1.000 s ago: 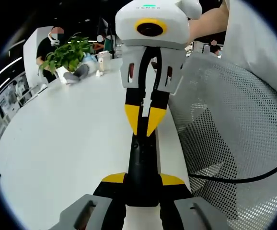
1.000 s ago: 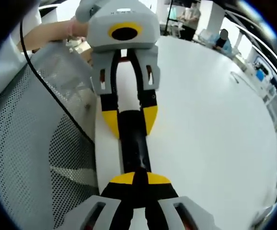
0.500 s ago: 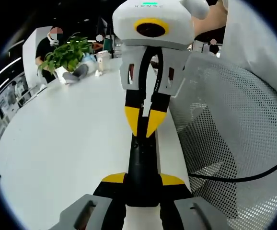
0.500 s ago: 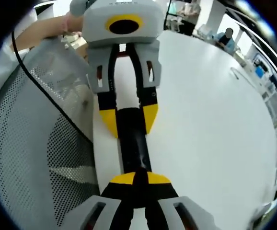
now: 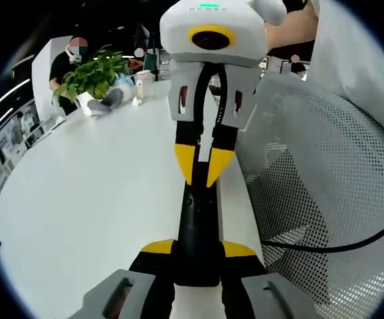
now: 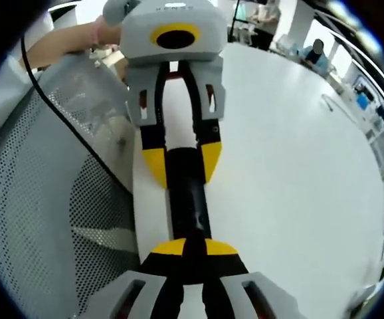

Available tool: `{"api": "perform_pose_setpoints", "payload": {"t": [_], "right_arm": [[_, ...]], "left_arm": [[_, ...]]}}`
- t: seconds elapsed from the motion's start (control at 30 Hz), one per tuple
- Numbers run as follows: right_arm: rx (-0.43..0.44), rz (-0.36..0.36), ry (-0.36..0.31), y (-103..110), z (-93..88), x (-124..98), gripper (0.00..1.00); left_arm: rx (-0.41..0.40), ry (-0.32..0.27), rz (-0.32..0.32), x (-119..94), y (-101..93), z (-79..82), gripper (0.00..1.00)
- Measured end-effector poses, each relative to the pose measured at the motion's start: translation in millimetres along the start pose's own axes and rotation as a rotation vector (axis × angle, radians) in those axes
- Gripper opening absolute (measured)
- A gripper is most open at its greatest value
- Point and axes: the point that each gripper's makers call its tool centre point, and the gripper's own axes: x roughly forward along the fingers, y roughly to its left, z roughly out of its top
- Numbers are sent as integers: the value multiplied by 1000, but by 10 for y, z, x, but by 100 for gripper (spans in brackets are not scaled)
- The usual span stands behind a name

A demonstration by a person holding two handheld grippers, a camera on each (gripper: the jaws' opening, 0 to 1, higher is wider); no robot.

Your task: Press the specified remote control buttons in sequence, fully releasing each button before pressing the next.

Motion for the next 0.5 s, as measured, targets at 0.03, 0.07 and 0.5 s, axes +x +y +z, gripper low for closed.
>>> {"api": "perform_pose_setpoints", "payload": {"t": [0.03,0.07,0.5], "right_arm": [[0,3,3,3,-5,-3,6],[2,6,8,7,-14,-6,6],[-24,-7,53,29,-21,19,5]], "left_arm": [[0,0,0,0,0,0,24],[-1,-1,0,0,1,0,24],[3,-2,-6,5,-2,-1,24]]}}
